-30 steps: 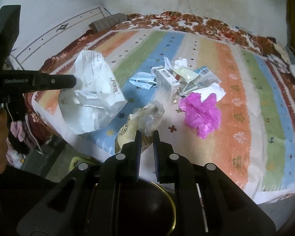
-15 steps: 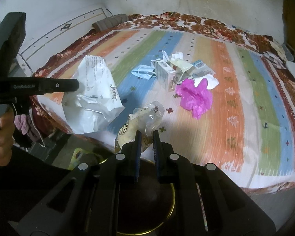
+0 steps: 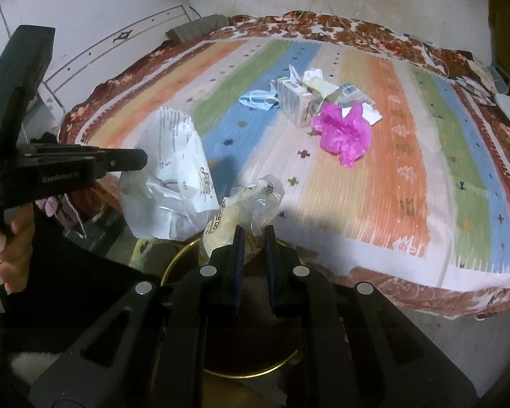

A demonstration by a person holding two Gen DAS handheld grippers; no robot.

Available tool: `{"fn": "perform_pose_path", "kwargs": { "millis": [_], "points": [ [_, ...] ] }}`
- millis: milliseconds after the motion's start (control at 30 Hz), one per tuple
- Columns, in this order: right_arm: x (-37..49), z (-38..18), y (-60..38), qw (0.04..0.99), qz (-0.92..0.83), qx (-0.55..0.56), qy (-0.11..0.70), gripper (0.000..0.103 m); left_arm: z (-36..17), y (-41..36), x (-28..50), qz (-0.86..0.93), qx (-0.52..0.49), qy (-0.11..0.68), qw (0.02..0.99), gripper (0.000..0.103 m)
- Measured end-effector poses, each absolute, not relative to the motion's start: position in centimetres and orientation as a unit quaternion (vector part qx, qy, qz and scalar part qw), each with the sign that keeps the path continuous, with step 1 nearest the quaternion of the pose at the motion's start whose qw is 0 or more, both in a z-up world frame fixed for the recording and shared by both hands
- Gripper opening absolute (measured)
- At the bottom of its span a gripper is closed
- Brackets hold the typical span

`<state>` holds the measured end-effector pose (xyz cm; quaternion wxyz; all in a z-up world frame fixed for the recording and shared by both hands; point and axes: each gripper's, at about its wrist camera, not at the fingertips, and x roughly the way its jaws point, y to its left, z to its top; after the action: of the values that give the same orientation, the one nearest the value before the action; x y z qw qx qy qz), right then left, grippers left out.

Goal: Collect trash
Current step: 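Carry the white bag and clear wrapper in both tools over the bin, then open both tools to drop the bag and wrapper into the bin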

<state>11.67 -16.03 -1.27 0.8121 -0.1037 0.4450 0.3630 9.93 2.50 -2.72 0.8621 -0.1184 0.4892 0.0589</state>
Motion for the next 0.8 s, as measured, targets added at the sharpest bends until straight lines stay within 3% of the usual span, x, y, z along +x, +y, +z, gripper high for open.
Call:
{"fn": "perform_pose_path", "kwargs": {
  "millis": [800],
  "points": [
    [9.6, -6.4, -16.0, 0.777, 0.311, -0.144, 0.527, 0.013, -6.6, -0.4, 8.1, 0.062, -0.1, 0.542, 0.832, 0.001]
  ]
}}
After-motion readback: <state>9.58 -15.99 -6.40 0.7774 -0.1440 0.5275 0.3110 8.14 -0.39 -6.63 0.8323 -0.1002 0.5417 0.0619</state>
